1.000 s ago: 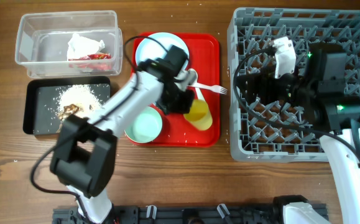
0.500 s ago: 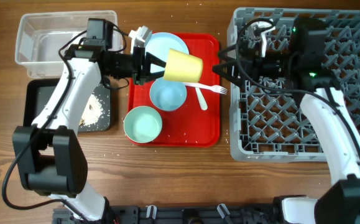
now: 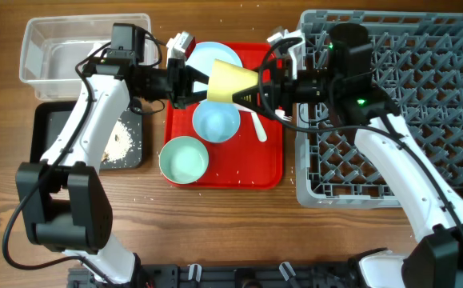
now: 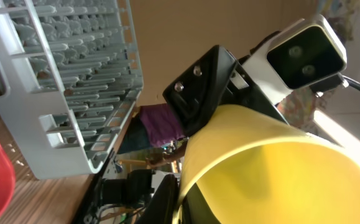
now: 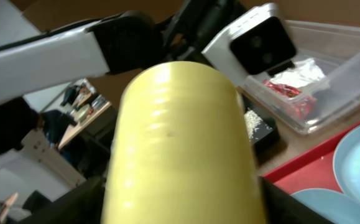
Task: Sort waste into correct bins and load items into the dishwasher rack
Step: 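Hand the yellow cup from the left gripper to the right gripper, then place the yellow cup in the dish rack with the right gripper, then grasp the mint bowl on the red tray with the right gripper, then carry the mint bowl into the dish rack with the right gripper, then reach the right gripper to the light-blue plate on the red tray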
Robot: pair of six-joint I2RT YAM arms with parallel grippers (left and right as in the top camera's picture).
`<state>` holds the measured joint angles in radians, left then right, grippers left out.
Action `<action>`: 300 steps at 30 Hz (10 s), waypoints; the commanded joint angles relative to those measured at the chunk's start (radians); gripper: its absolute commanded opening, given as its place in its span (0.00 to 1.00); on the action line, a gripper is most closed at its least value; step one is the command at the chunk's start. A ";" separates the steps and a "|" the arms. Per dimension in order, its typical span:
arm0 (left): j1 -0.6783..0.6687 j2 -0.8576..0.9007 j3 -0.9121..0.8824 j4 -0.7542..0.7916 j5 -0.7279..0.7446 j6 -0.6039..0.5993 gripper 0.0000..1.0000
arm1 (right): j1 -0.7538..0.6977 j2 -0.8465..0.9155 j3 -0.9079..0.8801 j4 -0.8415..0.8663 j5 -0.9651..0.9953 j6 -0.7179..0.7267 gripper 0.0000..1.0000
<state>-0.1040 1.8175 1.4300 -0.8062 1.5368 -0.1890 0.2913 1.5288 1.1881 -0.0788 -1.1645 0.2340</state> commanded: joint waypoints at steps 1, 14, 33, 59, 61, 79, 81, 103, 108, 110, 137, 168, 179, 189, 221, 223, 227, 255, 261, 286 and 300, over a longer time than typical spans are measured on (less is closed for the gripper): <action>0.003 -0.023 0.012 0.006 0.019 -0.006 0.04 | 0.024 0.018 0.014 0.014 0.005 0.003 0.59; 0.003 -0.023 0.012 0.007 -0.166 -0.005 0.40 | -0.251 -0.025 0.014 -0.260 0.277 0.051 0.53; -0.079 -0.023 0.012 0.001 -1.017 -0.006 0.47 | -0.208 -0.152 0.201 -1.403 1.022 0.154 0.54; -0.097 -0.037 0.013 -0.055 -1.172 -0.002 0.59 | -0.180 0.015 0.219 -1.291 1.015 0.126 0.79; -0.091 -0.066 0.013 -0.073 -1.180 -0.002 0.59 | -0.169 0.011 0.304 -1.288 0.999 0.106 0.79; -0.003 -0.234 0.012 -0.292 -1.441 -0.159 0.56 | 0.286 0.222 0.363 -0.900 0.953 0.353 0.64; 0.000 -0.233 0.012 -0.318 -1.441 -0.160 0.54 | 0.287 0.247 0.363 -0.894 0.953 0.353 0.64; 0.237 -0.233 -0.024 -0.233 -1.531 -0.156 1.00 | 0.506 0.569 0.356 -0.756 0.907 0.447 0.34; 0.237 -0.233 -0.024 -0.233 -1.531 -0.156 1.00 | 0.504 0.572 0.357 -0.757 0.908 0.447 0.04; 0.237 -0.233 -0.024 -0.233 -1.530 -0.158 1.00 | 0.496 0.563 0.357 -0.780 0.908 0.445 0.04; 0.237 -0.233 -0.024 -0.233 -1.530 -0.157 1.00 | -0.004 0.238 0.361 -0.430 2.259 -0.031 0.04; 0.237 -0.233 -0.024 -0.233 -1.530 -0.157 1.00 | 0.105 0.528 0.361 -0.241 2.150 -0.418 0.33; 0.237 -0.233 -0.024 -0.233 -1.530 -0.157 1.00 | 0.167 0.528 0.361 -0.245 2.149 -0.357 0.65; 0.237 -0.233 -0.024 -0.233 -1.530 -0.157 1.00 | 0.168 0.349 0.359 -0.454 0.948 0.172 0.73; 0.237 -0.233 -0.024 -0.233 -1.530 -0.157 1.00 | 0.228 0.333 0.201 -0.534 0.956 0.397 0.04; 0.237 -0.233 -0.024 -0.233 -1.530 -0.157 1.00 | 0.179 0.196 0.233 -0.623 1.081 0.382 0.05; 0.237 -0.233 -0.024 -0.233 -1.530 -0.157 1.00 | 0.089 -0.093 0.256 -0.826 1.523 0.380 0.04; 0.237 -0.233 -0.024 -0.233 -1.530 -0.157 1.00 | 0.144 0.302 0.237 -1.027 2.259 0.080 0.04; 0.237 -0.233 -0.024 -0.233 -1.530 -0.157 1.00 | 0.148 0.303 0.237 -1.011 2.163 0.079 0.04; 0.237 -0.233 -0.024 -0.233 -1.530 -0.157 1.00 | 0.270 0.203 0.465 -0.743 1.267 0.121 1.00; 0.237 -0.233 -0.024 -0.233 -1.530 -0.157 1.00 | 0.270 0.618 0.420 -0.342 1.185 0.438 0.75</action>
<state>0.1265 1.5929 1.4105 -1.0397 0.0193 -0.3466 0.5640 2.0960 1.6157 -0.4278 0.0685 0.6022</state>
